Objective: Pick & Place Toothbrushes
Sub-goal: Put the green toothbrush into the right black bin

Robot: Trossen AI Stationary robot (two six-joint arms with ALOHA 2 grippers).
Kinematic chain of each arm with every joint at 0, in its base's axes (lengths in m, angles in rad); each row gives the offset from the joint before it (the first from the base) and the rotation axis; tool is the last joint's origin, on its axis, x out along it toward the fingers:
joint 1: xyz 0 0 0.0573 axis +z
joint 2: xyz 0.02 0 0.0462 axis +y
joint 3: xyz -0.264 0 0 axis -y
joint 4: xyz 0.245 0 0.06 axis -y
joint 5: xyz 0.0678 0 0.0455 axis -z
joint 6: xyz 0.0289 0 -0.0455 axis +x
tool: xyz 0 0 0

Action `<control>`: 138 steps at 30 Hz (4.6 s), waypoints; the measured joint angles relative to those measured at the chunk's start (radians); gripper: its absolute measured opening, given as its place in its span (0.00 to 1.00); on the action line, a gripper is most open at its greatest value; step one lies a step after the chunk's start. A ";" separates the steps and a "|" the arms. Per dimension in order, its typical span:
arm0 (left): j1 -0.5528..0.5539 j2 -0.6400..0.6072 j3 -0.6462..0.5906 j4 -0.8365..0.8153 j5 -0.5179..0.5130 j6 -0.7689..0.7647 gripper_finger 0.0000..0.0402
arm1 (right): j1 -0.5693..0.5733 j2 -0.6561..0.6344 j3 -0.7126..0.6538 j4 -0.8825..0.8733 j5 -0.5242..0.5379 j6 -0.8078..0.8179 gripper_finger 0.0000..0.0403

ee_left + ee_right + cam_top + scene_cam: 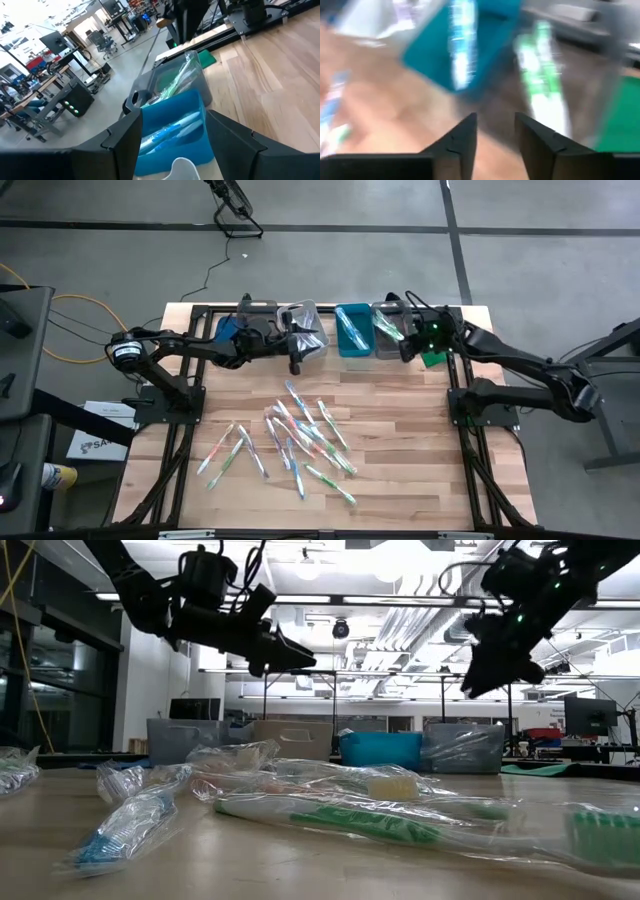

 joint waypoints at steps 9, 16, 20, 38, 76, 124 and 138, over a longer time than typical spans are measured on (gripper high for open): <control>0.000 -0.041 0.000 -0.045 0.019 0.026 0.53 | 0.249 -0.028 0.000 0.003 -0.120 0.143 0.41; 0.000 -0.171 0.000 -0.212 0.058 0.053 0.53 | 0.548 0.022 0.000 0.089 0.008 0.318 0.39; 0.000 -0.233 -0.001 -0.281 0.063 0.053 0.53 | 0.679 0.073 0.011 0.144 0.082 0.401 0.39; -0.001 -0.293 -0.056 -0.224 0.147 0.021 0.53 | 0.877 0.599 0.373 0.002 0.195 0.570 0.39; -0.001 -0.292 -0.056 -0.246 0.156 0.000 0.53 | 1.055 1.064 0.581 0.161 0.753 0.425 0.39; -0.001 -0.292 -0.056 -0.246 0.159 0.008 0.53 | 1.013 0.966 0.581 -0.079 0.690 0.525 0.04; -0.001 -0.292 -0.056 -0.237 0.177 0.003 0.53 | 0.784 0.612 0.581 -0.516 0.827 0.401 0.04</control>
